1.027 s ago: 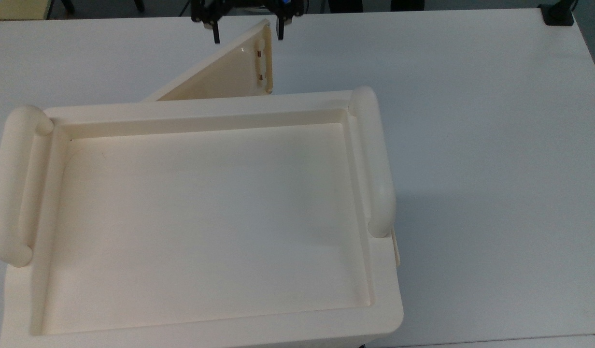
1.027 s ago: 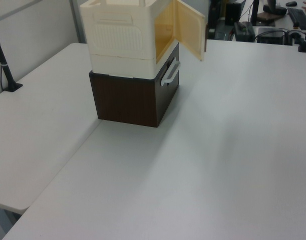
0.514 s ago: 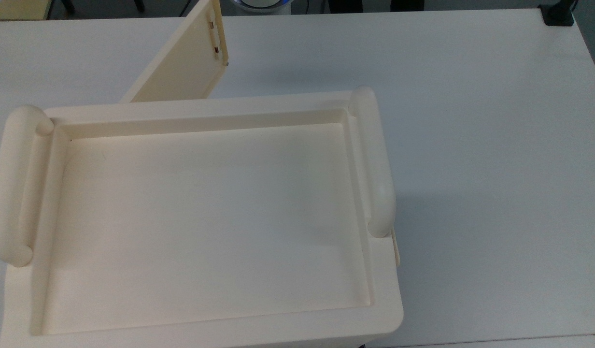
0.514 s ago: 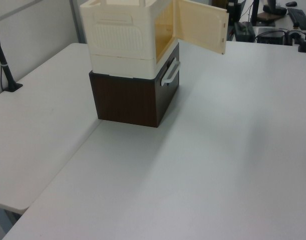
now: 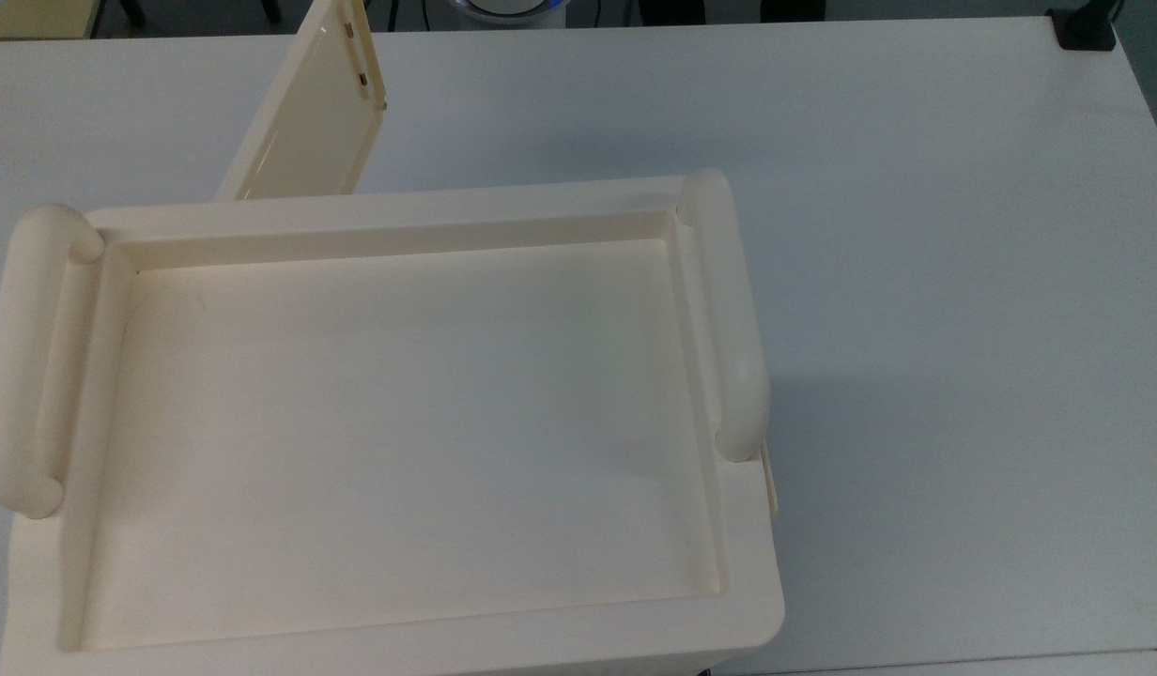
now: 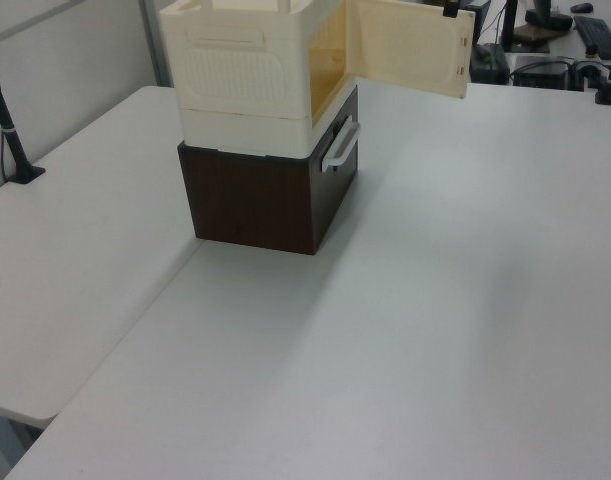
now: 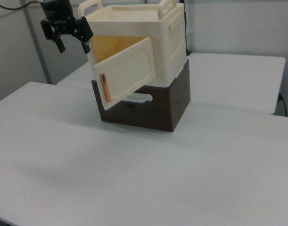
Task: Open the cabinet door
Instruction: 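Pull the door handle outward, swinging the cream door open on its hinge, then release the door and raise the gripper away from the cabinet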
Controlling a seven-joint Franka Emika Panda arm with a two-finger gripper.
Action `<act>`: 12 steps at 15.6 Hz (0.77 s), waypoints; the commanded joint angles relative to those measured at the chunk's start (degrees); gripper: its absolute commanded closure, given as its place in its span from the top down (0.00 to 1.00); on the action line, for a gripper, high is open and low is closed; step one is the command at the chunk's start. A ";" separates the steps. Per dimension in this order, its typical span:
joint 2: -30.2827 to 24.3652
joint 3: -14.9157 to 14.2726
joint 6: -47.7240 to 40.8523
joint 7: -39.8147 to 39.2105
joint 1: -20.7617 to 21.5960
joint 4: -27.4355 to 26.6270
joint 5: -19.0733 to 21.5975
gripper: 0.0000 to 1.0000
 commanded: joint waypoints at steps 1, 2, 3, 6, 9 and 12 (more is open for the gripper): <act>1.66 0.00 1.65 0.60 0.00 -0.26 0.63 1.00; 2.36 -0.09 1.83 0.51 -0.17 -0.27 0.37 1.00; 2.46 -0.61 1.74 0.08 -0.35 -0.35 0.28 1.00; 2.63 -1.23 1.57 -0.80 -1.49 -2.19 -0.51 1.00; 2.37 -1.06 1.74 -0.28 -1.23 -7.02 -1.56 1.00; 1.76 -0.97 1.74 0.07 -0.87 -11.59 -2.79 1.00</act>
